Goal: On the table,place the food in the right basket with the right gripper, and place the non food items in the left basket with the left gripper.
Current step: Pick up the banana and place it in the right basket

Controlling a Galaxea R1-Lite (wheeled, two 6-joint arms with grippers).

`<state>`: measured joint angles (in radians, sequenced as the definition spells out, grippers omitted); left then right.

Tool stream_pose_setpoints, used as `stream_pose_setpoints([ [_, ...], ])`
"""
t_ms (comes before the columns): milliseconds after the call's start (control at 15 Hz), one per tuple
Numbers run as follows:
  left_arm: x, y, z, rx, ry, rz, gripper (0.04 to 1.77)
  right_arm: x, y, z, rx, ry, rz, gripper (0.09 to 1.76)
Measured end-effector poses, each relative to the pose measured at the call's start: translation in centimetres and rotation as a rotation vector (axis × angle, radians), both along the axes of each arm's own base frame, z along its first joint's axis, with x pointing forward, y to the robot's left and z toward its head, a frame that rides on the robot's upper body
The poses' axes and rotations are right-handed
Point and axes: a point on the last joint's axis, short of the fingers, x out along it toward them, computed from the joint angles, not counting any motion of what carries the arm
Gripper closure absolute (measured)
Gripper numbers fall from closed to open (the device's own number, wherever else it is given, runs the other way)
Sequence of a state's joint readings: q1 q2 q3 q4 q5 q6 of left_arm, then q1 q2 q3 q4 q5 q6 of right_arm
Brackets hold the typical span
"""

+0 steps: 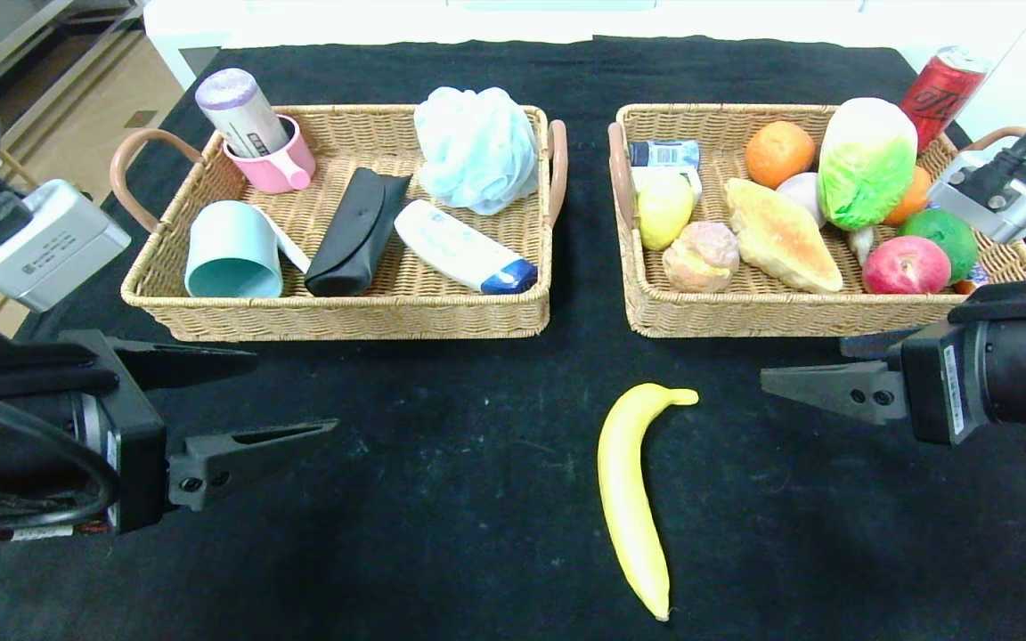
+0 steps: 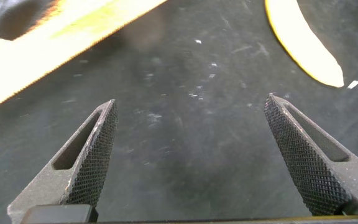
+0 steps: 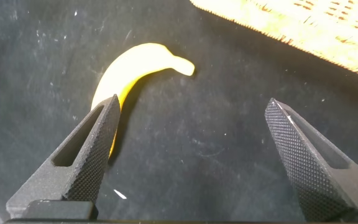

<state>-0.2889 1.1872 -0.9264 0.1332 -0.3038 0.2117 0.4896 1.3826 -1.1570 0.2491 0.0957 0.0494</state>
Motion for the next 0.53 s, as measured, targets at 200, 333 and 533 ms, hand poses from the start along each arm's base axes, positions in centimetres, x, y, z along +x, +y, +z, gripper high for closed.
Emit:
stream_pose_setpoints([
  [200, -0.5, 0.2, 0.2, 0.001, -0.020, -0.001, 0.10, -0.2, 0.2, 0.1, 0.002, -0.004, 0.013, 0.14],
  [333, -0.6, 0.2, 0.1, 0.009, -0.027, -0.006, 0.10, -0.3, 0.6, 0.4, 0.005, -0.012, 0.027, 0.14],
  [533, -0.7, 0.2, 0.0, 0.020, -0.031, -0.011, 0.10, -0.6, 1.9, 0.7, -0.018, -0.030, 0.033, 0.14],
])
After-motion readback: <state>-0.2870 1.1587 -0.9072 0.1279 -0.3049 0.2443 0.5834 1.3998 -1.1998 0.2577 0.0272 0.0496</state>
